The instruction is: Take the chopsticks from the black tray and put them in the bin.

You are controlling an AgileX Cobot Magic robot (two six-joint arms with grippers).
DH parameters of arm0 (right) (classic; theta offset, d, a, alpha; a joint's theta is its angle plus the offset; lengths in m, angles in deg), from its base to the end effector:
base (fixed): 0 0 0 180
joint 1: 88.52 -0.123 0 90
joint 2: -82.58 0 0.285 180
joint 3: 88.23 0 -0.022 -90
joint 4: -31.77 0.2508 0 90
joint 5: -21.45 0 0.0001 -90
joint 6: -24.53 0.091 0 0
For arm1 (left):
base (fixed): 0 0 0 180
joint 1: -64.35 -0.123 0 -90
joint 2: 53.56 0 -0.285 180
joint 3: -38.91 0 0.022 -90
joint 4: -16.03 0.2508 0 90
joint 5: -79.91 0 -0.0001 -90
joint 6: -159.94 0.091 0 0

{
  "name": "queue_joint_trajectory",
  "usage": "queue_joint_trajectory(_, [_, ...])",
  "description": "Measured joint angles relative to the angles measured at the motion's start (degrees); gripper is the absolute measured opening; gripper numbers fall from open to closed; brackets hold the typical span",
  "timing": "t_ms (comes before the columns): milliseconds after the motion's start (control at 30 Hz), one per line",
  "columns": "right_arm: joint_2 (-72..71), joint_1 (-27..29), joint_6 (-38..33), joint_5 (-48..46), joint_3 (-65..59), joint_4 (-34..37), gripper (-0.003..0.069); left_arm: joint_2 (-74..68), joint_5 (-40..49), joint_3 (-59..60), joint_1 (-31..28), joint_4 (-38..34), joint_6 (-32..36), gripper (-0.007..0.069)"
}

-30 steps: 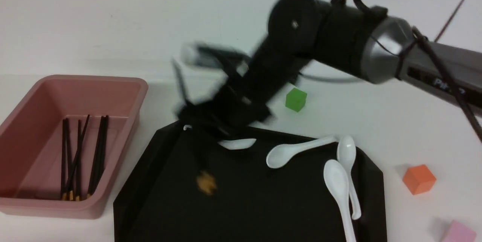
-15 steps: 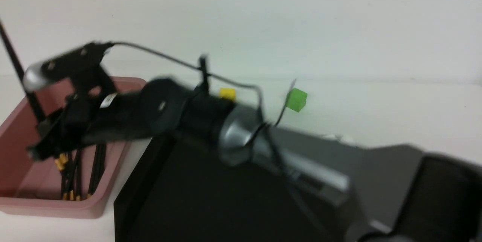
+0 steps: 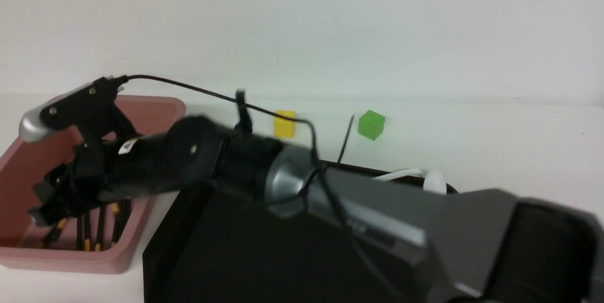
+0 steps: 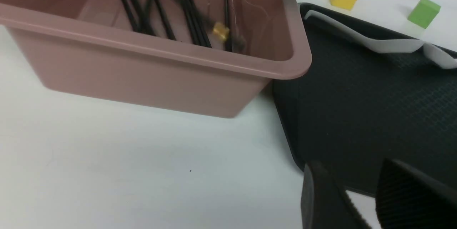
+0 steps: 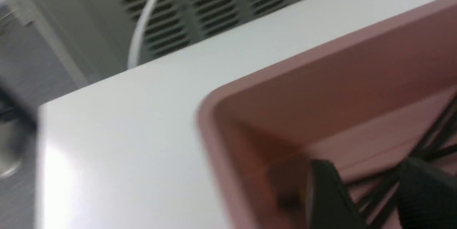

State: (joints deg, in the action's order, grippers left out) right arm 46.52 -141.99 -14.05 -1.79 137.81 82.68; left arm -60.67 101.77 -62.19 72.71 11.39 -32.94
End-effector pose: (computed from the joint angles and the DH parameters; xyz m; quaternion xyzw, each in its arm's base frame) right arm 0.3118 0.4678 0.2441 -0.3850 0.7336 0.3964 0.3956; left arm 0.0515 -0.0103 0.1698 -0.0533 0.8062 -0.1421 0.5718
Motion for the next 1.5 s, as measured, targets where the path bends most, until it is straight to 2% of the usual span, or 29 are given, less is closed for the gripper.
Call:
queue_joint_trajectory(67, [-3.2,1.5,3.9,-7.1,0.0,-2.8,0.0223,0.0,0.0,0.0,0.0,0.0,0.0,0.0238])
queue_joint_trajectory(100, [-5.6,2.7,6.9,-12.7,0.0,-5.6,0.0171,0.0,0.0,0.0,0.0,0.0,0.0,0.0238])
queue_joint_trajectory(167, [-7.5,3.6,9.2,-16.4,0.0,-7.9,0.0135,0.0,0.0,0.0,0.0,0.0,0.0,0.0238])
queue_joint_trajectory(200, [-11.2,5.4,13.6,-22.5,0.0,-12.5,0.0078,0.0,0.0,0.0,0.0,0.0,0.0,0.0238])
queue_joint_trajectory(267, [-15.1,7.2,17.7,-29.6,0.0,-17.4,0.0017,0.0,0.0,0.0,0.0,0.0,0.0,0.0238])
queue_joint_trajectory(400, [-23.0,10.4,26.2,-43.0,0.0,-26.5,-0.0013,0.0,0.0,0.0,0.0,0.0,0.0,0.0238])
queue_joint_trajectory(500, [-29.9,12.5,31.4,-48.0,0.0,-33.8,-0.0011,0.0,0.0,0.0,0.0,0.0,0.0,0.0238])
queue_joint_trajectory(633, [-38.9,13.5,35.6,-48.6,-1.6,-40.9,-0.0009,0.0,0.0,0.0,0.0,0.0,0.0,0.0238])
queue_joint_trajectory(767, [-49.0,13.5,36.7,-49.1,-6.5,-43.8,-0.0008,0.0,0.0,0.0,0.0,0.0,0.0,0.0238])
queue_joint_trajectory(933, [-63.5,13.5,36.7,-49.4,-17.2,-46.5,-0.0005,0.0,0.0,0.0,0.0,0.0,0.0,0.0238])
queue_joint_trajectory(1067, [-75.4,13.5,36.7,-49.0,-30.4,-48.5,-0.0005,0.0,0.0,0.0,0.0,0.0,0.0,0.0238])
queue_joint_trajectory(1267, [-93.5,13.5,36.8,-39.4,-56.1,-48.8,-0.0004,0.0,0.0,0.0,0.0,0.0,0.0,0.0238])
queue_joint_trajectory(1367, [-99.2,13.5,37.0,-34.7,-64.1,-48.8,-0.0004,0.0,0.0,0.0,0.0,0.0,0.0,0.0238])
queue_joint_trajectory(1500, [-108.8,13.5,37.2,-20.5,-79.9,-47.9,0.0000,0.0,0.0,0.0,0.0,0.0,0.0,0.0238])
